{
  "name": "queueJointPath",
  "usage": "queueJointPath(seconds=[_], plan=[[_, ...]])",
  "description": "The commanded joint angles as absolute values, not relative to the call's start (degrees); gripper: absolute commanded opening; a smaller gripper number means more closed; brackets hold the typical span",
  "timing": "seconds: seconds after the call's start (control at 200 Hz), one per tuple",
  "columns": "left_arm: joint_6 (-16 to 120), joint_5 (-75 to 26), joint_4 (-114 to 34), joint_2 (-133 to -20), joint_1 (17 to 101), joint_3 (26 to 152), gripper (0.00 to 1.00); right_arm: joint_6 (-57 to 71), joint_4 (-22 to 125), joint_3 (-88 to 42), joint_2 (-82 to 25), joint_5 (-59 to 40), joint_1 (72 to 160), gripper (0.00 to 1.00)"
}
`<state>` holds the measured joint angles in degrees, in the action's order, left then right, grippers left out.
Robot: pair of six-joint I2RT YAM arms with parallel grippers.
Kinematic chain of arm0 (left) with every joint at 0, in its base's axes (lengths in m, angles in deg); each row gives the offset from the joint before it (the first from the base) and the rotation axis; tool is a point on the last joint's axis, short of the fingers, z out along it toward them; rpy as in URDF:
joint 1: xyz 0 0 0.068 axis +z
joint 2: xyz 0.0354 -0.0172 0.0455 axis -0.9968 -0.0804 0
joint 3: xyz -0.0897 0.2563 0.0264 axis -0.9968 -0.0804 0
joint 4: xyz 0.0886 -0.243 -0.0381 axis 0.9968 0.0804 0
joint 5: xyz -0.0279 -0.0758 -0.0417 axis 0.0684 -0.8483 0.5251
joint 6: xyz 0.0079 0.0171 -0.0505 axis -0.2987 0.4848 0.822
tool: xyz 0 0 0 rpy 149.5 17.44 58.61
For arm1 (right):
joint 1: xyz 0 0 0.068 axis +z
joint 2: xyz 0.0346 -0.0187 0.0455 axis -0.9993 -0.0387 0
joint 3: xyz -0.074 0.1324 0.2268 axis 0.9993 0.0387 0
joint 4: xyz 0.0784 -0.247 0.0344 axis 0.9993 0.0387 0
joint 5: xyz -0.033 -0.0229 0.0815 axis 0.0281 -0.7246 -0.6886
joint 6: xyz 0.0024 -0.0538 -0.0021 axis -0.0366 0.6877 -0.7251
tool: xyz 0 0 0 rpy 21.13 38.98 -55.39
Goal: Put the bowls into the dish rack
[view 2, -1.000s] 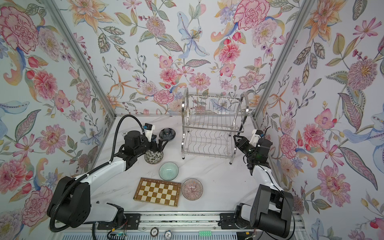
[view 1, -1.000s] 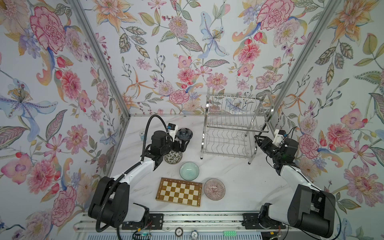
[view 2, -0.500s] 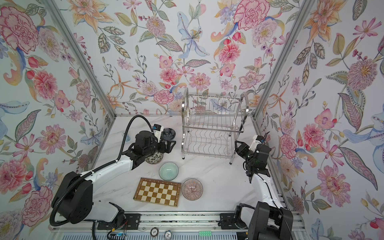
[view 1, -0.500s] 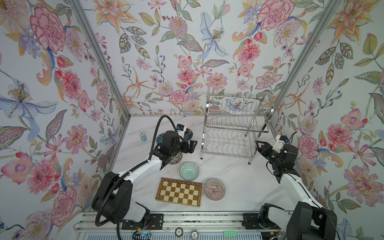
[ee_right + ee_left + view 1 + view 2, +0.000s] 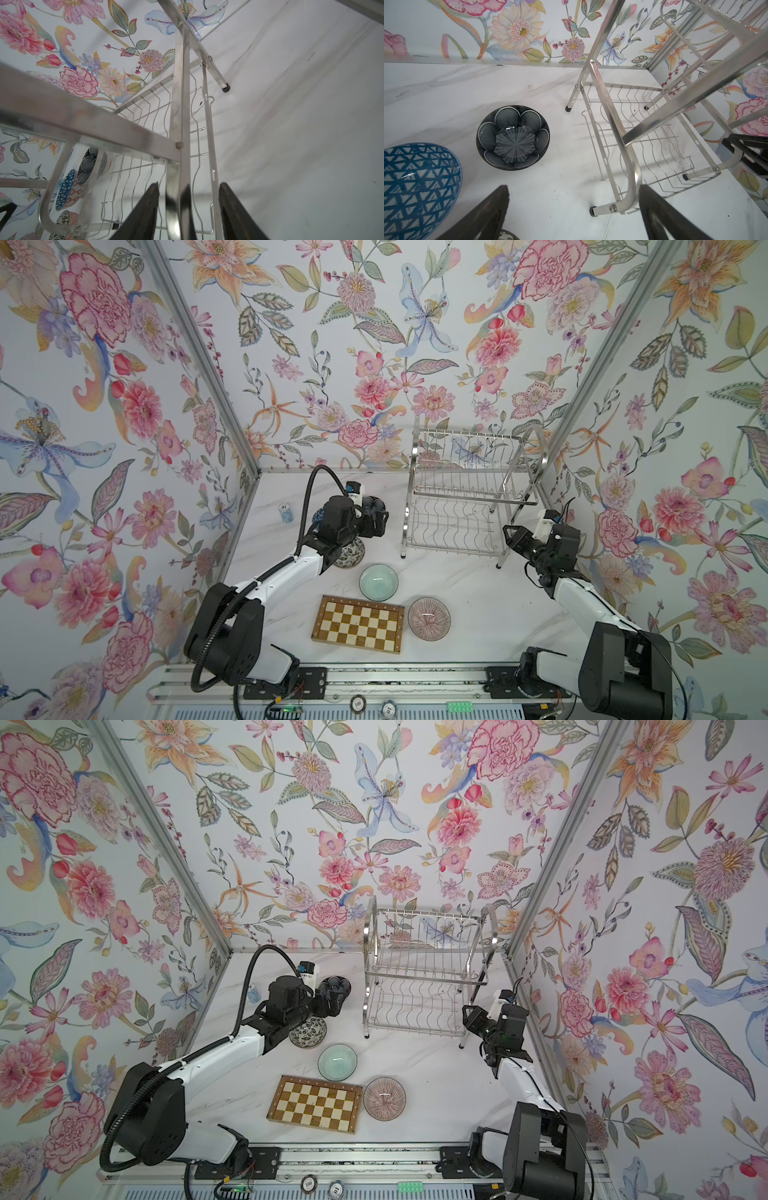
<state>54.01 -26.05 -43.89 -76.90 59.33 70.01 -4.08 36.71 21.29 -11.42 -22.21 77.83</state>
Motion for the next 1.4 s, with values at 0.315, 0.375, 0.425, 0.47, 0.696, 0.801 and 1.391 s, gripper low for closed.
queueJointPath(seconds=[0.315, 0.375, 0.425, 0.47, 0.696, 0.801, 1.391], plan=[[49.35, -24.58, -38.00, -68.89, 66.95, 68.99, 0.99, -3.00, 30.44, 15.40, -19.90, -19.55, 81.18, 0.29], [48.94, -24.49, -37.99, -67.92, 67.66, 68.29, 0.99, -2.23, 29.98, 14.86, -20.77, -19.40, 81.22, 0.28], [48.61, -24.66, -38.33, -67.20, 68.11, 67.64, 0.99, -1.74, 29.88, 14.13, -21.56, -19.34, 81.18, 0.27], [48.33, -24.59, -38.56, -66.67, 68.40, 67.18, 0.99, -1.36, 29.87, 13.35, -22.24, -19.67, 81.24, 0.26], [46.53, -24.40, -39.16, -66.25, 69.22, 65.97, 0.99, 1.46, 28.92, 10.24, -25.82, -21.97, 81.12, 0.25], [46.13, -25.16, -40.35, -66.25, 69.70, 65.17, 0.99, 5.03, 31.30, 7.31, -27.90, -25.63, 80.58, 0.24], [45.66, -27.13, -44.06, -66.93, 70.51, 63.10, 0.99, 7.20, 34.40, 0.21, -35.13, -28.71, 81.72, 0.24]])
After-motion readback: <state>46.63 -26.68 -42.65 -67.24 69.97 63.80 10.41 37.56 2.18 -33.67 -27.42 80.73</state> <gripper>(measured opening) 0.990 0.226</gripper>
